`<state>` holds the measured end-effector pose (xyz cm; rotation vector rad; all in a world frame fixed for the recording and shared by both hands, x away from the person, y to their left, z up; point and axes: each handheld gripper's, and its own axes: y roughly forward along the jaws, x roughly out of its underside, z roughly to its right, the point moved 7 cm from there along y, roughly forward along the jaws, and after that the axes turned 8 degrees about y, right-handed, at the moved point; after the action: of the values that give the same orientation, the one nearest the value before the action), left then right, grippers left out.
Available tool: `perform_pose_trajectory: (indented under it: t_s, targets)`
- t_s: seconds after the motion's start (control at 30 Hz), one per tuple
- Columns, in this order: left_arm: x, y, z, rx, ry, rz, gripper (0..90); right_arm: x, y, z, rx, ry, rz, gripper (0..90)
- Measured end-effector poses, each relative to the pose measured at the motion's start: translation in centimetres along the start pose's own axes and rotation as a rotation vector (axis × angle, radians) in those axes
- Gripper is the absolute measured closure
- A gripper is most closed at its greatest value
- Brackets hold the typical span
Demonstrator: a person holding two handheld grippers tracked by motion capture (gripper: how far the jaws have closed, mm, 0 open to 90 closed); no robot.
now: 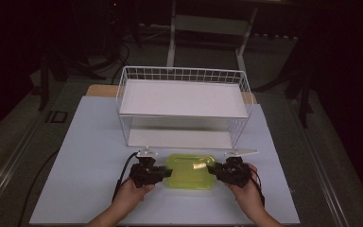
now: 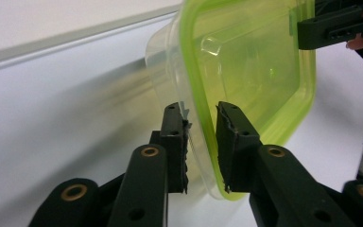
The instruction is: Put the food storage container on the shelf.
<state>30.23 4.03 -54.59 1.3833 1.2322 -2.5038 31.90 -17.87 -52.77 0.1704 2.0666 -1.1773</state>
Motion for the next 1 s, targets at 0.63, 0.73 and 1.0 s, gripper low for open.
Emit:
perform_pose_trajectory:
  t_s: [0.63,0.73,1.0]
  targets:
    - [-3.3,-2.6,-0.9,-0.072,0.032,0.105,80.8,-3.8,-1.4,-1.2,0.001,0.007,0.113,76.0]
    - [-4.0,-3.1,-1.3,-0.101,0.051,0.138,80.7,-5.1,-1.5,-1.3,0.002,-0.001,0.135,76.1]
    - [-4.6,-2.5,-3.3,-0.145,0.038,0.151,80.5,-6.8,-0.2,-1.3,0.027,-0.011,0.157,76.8]
